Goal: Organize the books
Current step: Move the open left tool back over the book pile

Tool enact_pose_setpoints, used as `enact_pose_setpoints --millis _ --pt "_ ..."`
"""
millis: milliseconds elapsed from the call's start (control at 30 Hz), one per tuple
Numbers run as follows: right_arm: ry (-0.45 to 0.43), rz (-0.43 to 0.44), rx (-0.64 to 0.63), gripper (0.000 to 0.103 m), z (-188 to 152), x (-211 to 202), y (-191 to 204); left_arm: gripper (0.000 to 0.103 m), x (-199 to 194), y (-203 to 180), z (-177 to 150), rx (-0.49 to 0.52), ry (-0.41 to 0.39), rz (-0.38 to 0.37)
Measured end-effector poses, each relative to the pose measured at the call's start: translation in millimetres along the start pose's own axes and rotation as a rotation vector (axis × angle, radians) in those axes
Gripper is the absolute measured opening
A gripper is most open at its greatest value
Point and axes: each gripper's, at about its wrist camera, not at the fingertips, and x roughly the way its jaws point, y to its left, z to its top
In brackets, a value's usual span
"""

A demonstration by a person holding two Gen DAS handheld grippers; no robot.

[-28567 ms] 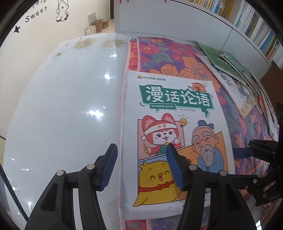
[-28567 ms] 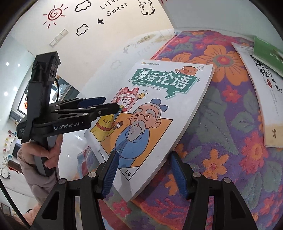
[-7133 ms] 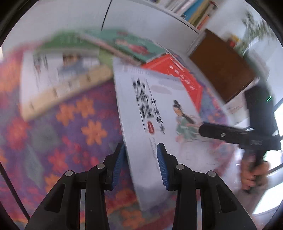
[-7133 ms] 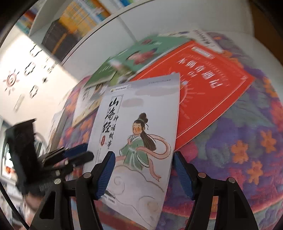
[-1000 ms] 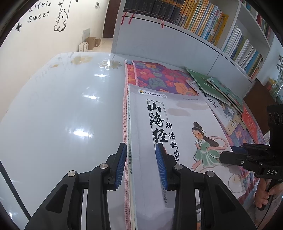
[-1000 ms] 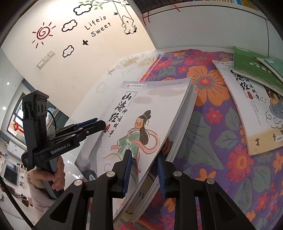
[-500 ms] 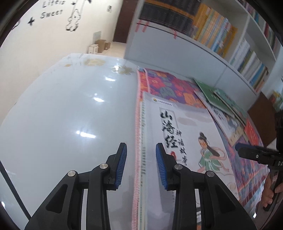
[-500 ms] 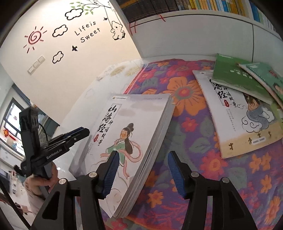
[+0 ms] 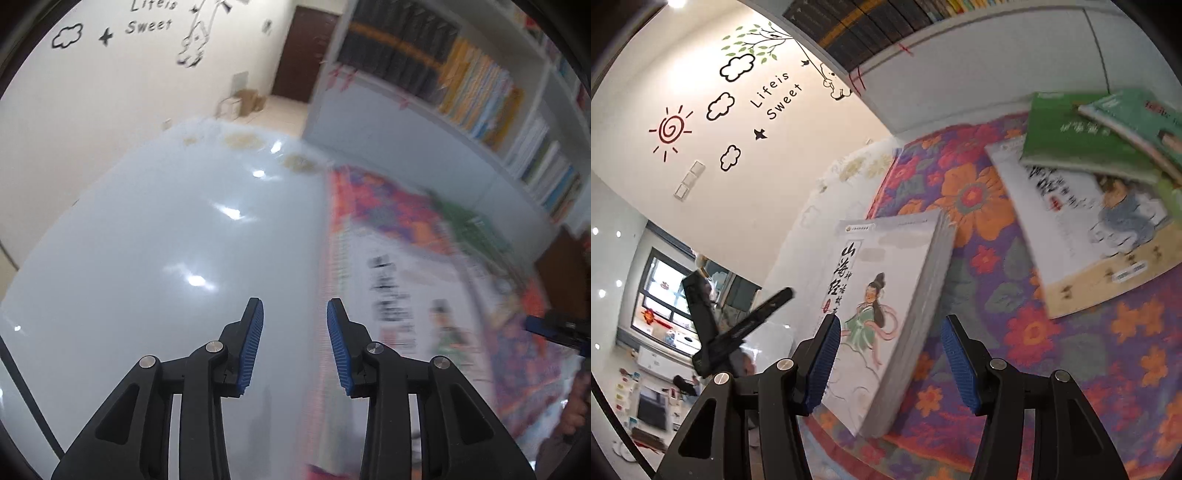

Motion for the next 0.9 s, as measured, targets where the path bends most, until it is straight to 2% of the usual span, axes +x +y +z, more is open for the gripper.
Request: enact_pose_setpoints --millis 67,200,367,533,633,733,833,900 --pt "-0.024 -0.012 0.003 0.055 4 -16 -8 0.041 -14 -19 5 -0.011 -0.016 -0.044" --pt "-0.080 -0.010 0.028 0.055 13 -61 -36 0.042 -27 -77 20 0.034 -0.031 -0.088" --pt "-0.147 -0.057 0.087 0.055 13 -120 -89 0.042 -16 -183 36 0.164 -0.048 -0.171" --pt "-0.228 -0.119 0.214 0.055 -1 -186 -166 0.043 34 -287 39 0.249 0.023 -0.309" --pt "-0.262 -0.173 0.282 0.055 -6 -218 -207 0.043 71 -342 32 0.265 0.089 -0.375" --pt "-0.295 -0.221 0.313 0.055 0 -242 -244 0.043 102 -383 24 0.256 0.118 -0.397" --pt "-0.310 -0.276 0.279 0.055 22 -254 -276 0.043 138 -419 17 0.235 0.150 -0.405" --pt "-0.316 -0.278 0.291 0.055 43 -251 -300 0.043 156 -431 15 0.223 0.166 -0.394"
